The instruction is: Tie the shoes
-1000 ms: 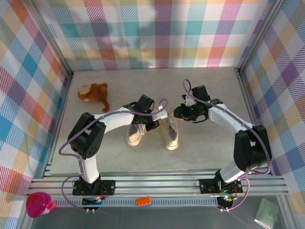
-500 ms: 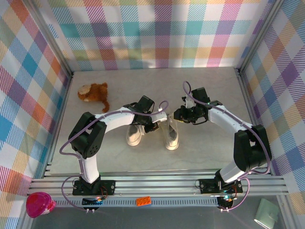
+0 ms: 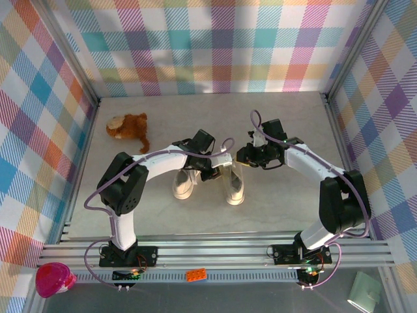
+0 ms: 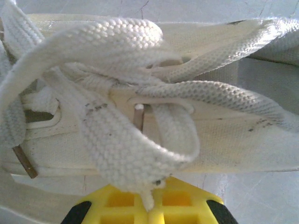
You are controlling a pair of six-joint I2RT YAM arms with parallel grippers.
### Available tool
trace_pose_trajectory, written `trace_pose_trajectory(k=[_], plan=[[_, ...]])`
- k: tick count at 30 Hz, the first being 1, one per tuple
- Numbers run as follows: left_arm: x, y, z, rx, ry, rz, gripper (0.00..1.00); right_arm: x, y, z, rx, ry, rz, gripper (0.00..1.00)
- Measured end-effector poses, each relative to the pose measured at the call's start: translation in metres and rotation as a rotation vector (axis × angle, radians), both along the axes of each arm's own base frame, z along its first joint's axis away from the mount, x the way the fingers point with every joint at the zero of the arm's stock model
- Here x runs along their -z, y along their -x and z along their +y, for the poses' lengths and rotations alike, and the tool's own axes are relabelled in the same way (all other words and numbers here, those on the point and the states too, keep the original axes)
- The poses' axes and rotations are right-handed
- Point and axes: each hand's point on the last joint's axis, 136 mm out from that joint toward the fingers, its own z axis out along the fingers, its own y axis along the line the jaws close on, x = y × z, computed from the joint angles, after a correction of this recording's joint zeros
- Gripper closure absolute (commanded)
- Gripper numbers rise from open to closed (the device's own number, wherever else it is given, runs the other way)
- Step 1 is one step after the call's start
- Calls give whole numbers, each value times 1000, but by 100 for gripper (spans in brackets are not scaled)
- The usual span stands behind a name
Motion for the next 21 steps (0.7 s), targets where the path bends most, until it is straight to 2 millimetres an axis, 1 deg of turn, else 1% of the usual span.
trace_pose_trajectory(k=[2,6,12,21], plan=[[0,1,-1,3,5,4,100,-1,0,1,1,-8,3,77],[-2,3,-3,5,18,15,100,-1,-1,4,7,-27,5,72],[-3,3,-4,-13,28,31,100,2,0,7,11,-58,23,72],[-3,2,-3,-17,32,38,100,4,-3,13,11,-96,44,75]])
